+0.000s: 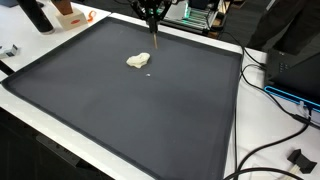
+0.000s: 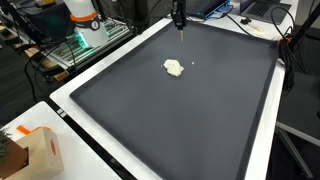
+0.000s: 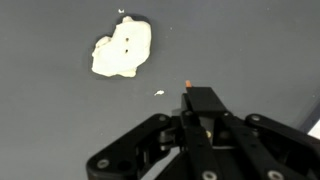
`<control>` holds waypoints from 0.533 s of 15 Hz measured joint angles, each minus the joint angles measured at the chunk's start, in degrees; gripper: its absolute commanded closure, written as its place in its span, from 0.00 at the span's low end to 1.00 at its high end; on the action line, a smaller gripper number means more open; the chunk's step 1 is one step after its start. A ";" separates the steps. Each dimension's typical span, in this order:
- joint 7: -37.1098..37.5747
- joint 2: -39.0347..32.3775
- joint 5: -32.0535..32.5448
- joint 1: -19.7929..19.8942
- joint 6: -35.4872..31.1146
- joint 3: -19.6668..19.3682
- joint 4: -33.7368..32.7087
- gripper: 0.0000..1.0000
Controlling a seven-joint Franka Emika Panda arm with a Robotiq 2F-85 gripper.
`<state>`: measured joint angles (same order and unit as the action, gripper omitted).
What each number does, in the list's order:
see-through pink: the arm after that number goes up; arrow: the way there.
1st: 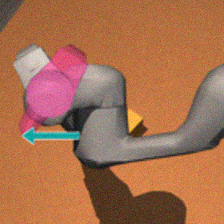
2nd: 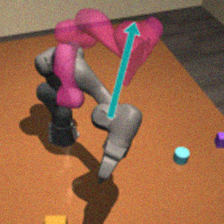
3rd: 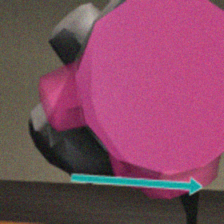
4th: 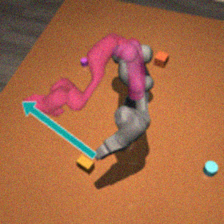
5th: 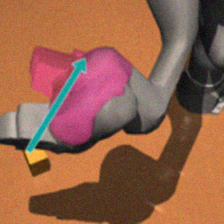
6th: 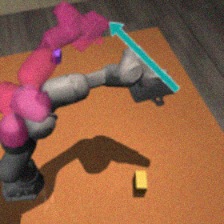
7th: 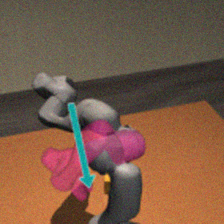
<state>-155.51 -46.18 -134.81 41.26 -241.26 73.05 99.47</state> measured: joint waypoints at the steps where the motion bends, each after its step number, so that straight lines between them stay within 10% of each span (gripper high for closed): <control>1: 0.00 -2.31 1.51 1.15 -0.25 1.73 0.14 0.97; 8: 0.00 -14.22 4.14 3.44 -0.25 4.80 2.74 0.97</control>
<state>-155.51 -60.40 -130.68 44.70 -241.50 77.85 102.21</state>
